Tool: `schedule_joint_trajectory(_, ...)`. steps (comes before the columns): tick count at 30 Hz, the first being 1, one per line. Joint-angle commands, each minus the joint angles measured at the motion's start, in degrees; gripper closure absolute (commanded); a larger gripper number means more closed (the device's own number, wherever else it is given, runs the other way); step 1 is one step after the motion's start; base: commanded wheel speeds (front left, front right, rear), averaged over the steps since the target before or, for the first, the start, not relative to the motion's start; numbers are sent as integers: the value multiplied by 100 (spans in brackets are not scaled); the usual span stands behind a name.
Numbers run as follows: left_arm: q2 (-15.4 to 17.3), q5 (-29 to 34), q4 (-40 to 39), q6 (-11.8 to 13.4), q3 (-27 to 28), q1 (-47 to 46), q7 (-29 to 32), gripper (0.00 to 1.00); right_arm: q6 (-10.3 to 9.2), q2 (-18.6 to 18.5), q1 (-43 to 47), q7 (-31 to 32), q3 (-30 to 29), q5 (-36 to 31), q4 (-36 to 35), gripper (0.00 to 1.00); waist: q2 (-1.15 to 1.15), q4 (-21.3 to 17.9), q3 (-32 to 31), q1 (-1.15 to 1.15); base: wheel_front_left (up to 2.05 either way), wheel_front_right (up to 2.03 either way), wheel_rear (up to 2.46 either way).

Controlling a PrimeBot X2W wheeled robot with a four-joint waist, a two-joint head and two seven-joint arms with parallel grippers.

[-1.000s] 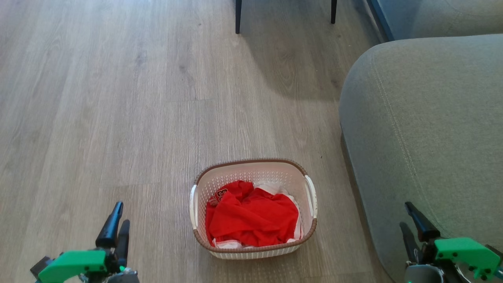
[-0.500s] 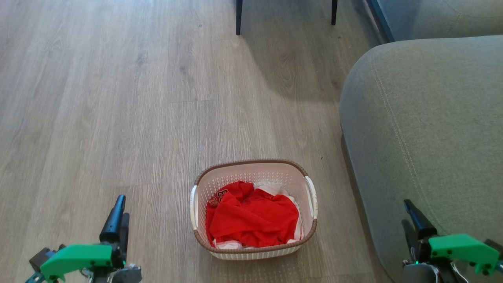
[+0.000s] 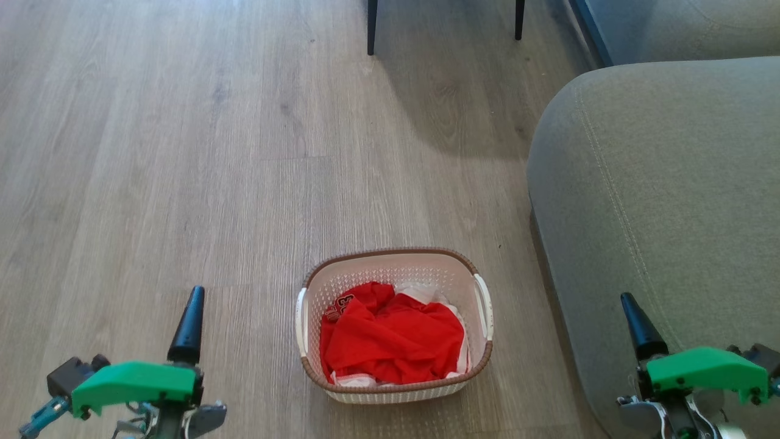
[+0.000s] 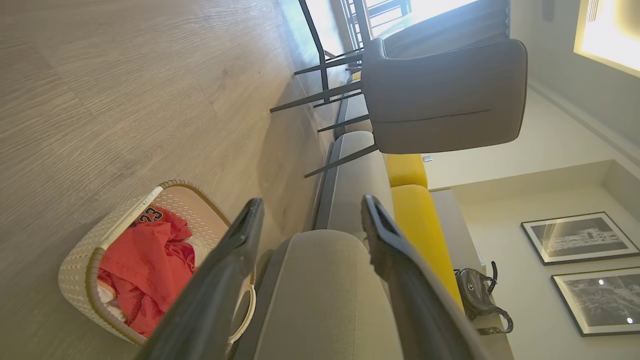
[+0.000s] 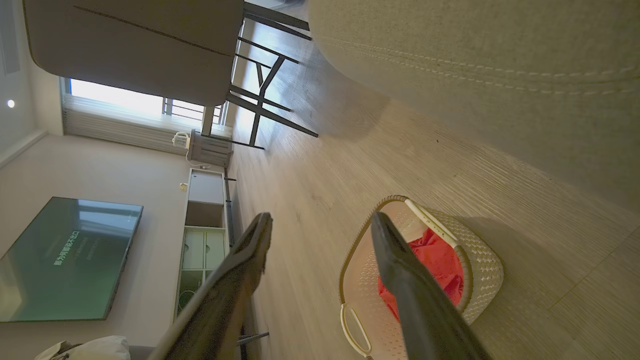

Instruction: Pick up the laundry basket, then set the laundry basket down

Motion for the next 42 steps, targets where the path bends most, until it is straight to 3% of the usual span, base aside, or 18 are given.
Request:
schedule_joint_trajectory(1,46,302,-280,34,7,-250,-88,0,2,-46,-262,-90,72,-252,-266,0,0,4,-1,0,0,0,0)
schedule_joint_trajectory(7,48,1093,-399,89,-143,-229,-206,0,3,-50,-248,-208,182,-801,-386,0,0,18,3,0,0,0,0)
schedule_joint_trajectory(42,213,4073,-656,474,-660,30,-775,0,5,-74,-142,-779,663,-3188,-645,0,0,32,-87,0,0,0,0)
